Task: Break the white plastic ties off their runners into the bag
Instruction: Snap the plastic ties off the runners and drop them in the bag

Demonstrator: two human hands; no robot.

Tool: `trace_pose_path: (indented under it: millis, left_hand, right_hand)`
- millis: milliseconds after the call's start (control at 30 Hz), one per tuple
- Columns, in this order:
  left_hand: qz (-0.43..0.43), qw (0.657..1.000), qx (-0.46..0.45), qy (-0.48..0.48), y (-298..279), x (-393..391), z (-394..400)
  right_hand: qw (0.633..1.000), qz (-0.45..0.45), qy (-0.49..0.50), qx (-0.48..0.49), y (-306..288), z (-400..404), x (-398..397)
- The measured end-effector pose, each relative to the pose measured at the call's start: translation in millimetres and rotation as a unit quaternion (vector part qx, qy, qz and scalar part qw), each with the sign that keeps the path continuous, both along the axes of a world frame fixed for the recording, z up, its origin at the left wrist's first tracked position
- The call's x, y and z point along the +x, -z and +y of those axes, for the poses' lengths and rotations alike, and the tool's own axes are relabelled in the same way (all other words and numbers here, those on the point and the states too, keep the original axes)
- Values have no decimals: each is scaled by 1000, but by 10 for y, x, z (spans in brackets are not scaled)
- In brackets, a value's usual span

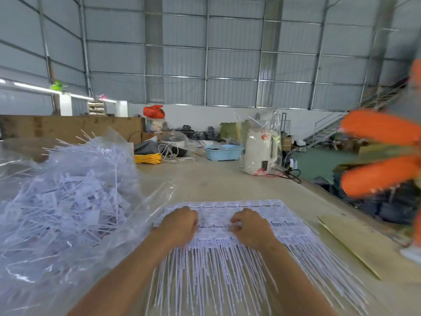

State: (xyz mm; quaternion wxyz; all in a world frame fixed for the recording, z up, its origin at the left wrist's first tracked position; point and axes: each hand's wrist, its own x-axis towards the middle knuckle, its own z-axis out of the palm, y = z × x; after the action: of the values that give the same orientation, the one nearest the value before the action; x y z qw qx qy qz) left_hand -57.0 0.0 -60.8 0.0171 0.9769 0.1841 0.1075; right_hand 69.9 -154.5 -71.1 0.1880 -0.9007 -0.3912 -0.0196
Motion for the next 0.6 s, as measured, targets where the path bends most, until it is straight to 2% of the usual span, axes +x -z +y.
trace_pose_path:
  millis: [100,167,267,333,467,600]
  left_hand:
    - [-81,994,-66,22,109,35,84]
    - [-135,988,-71,26,163,29,78]
    - [-298,951,-72,42,152,-20,24]
    - [-371,924,-67,59,110,-63,-20]
    - [-368,925,-76,47,90,-117,-31]
    - [-380,908,-167,-50,30,-23,37]
  right_hand:
    - [1000,-2,5,-1,-3,18,-22]
    - [1000,-12,28,-2,-10,31,-57]
    - [997,-9,72,21,-16,20,-54]
    - [994,3,93,51,-15,-10,-46]
    - [988,13,122,93,21,-49,-32]
    - [991,6,121,64,10,-27,-84]
